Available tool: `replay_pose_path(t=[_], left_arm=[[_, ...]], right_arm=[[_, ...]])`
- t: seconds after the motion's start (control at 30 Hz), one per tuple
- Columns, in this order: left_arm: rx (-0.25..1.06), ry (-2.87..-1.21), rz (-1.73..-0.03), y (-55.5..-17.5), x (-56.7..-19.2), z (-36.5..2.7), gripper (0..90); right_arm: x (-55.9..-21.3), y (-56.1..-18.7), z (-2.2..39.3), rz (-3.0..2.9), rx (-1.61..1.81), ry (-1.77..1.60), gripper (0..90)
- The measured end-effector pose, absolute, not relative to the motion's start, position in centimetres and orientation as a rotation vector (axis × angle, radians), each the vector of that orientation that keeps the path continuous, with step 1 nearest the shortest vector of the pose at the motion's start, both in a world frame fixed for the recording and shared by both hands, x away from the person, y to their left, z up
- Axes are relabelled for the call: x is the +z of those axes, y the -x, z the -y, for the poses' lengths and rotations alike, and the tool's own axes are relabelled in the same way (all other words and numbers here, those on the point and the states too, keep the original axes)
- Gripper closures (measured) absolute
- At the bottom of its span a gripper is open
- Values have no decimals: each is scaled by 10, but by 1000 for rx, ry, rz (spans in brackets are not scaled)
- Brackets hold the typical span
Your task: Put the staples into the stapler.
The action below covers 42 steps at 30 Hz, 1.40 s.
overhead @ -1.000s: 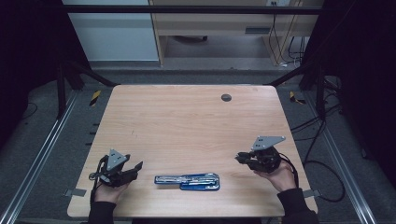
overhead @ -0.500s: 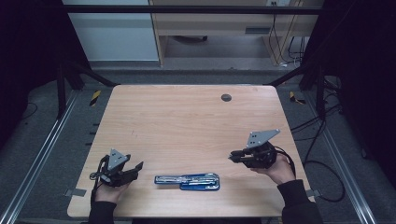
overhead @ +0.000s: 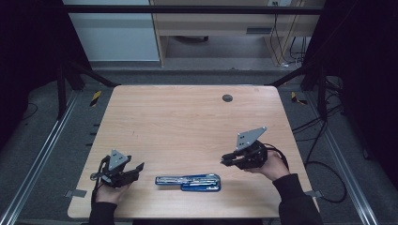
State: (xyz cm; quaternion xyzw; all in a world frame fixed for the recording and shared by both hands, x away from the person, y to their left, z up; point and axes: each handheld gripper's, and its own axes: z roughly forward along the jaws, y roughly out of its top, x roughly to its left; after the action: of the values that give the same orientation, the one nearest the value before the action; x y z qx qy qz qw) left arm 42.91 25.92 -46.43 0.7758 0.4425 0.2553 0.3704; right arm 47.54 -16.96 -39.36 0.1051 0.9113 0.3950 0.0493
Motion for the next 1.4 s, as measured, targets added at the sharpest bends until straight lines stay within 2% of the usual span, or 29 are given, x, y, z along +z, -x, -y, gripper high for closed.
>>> replay_pose_path(t=[0.8,1.4], left_arm=[[646,-2002,-1133,-430,-465,-258,408],[645,-2006,-1132,-430,-465,-258,408]], right_arm=[[-400,-481,127,-2929,1084,-62,780],[-427,-484,114,-3021,988,-30,780]])
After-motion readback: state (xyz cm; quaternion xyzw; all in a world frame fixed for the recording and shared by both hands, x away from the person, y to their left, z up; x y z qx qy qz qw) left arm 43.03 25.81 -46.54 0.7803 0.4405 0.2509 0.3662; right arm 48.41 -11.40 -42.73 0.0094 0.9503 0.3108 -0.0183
